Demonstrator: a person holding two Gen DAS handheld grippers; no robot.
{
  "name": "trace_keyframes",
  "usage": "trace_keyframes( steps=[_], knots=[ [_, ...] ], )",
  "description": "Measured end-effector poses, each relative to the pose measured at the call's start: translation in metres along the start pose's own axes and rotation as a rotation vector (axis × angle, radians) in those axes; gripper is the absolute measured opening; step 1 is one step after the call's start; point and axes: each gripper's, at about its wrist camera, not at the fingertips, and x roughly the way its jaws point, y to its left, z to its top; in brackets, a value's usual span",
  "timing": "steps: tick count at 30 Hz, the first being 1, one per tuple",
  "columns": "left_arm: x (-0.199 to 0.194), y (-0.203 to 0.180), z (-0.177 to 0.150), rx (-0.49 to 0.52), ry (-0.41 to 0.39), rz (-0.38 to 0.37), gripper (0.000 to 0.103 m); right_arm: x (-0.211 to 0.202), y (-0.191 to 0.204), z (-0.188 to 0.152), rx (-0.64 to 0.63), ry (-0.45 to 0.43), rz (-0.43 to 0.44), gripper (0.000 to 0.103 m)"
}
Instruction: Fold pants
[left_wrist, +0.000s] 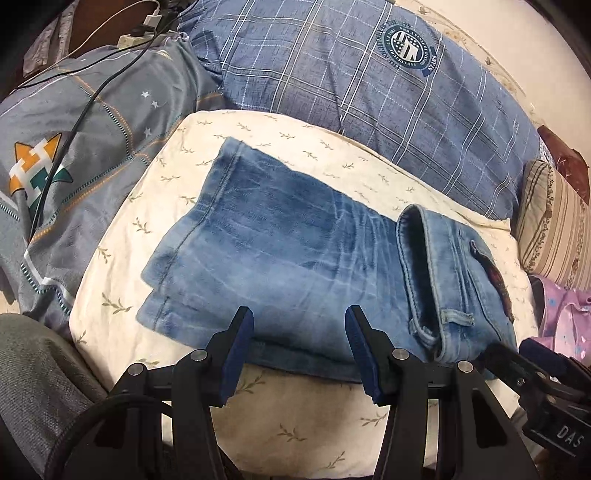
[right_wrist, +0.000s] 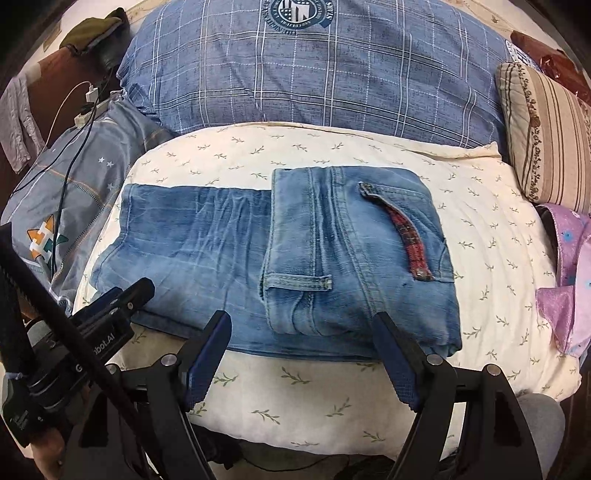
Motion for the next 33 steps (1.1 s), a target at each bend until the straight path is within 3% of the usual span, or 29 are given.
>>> trace_keyframes(
  steps=[4,8,14,21,26,27,29,30,33],
  knots=[
    [-0.007,0.005,-0.001,-0.024,0.008,0.000,0.052,0.007,0.007,0.000,-0.003,0.013,0.018,0.079],
    [-0.010,0.018,-0.004,-0.114,0.043,-0.036,0.052,0.014,0.014,0.002,-0.012,0.018,0.045,0.079],
    [0.007,0.044,-0.012,-0.245,0.129,-0.092,0.052,0.032,0.013,-0.004,0.060,-0.026,0.294,0.079],
    [0.023,0.078,-0.006,-0.411,0.171,-0.125,0.052,0.039,0.012,-0.011,0.056,-0.033,0.334,0.078],
    [0.037,0.089,0.008,-0.503,0.148,-0.132,0.053,0.039,0.002,-0.012,0.078,-0.038,0.363,0.078],
    [0.039,0.090,0.009,-0.510,0.142,-0.123,0.051,0.039,0.003,-0.011,0.078,-0.037,0.369,0.078],
    [0.038,0.088,0.010,-0.513,0.118,-0.085,0.036,0.037,0.004,-0.011,0.074,-0.043,0.393,0.078],
    [0.037,0.086,0.010,-0.488,0.107,-0.060,0.024,0.035,0.005,-0.011,0.068,-0.052,0.400,0.078],
    [0.036,0.080,0.007,-0.459,0.097,-0.047,0.024,0.031,0.008,-0.010,0.050,-0.064,0.426,0.077]
  ],
)
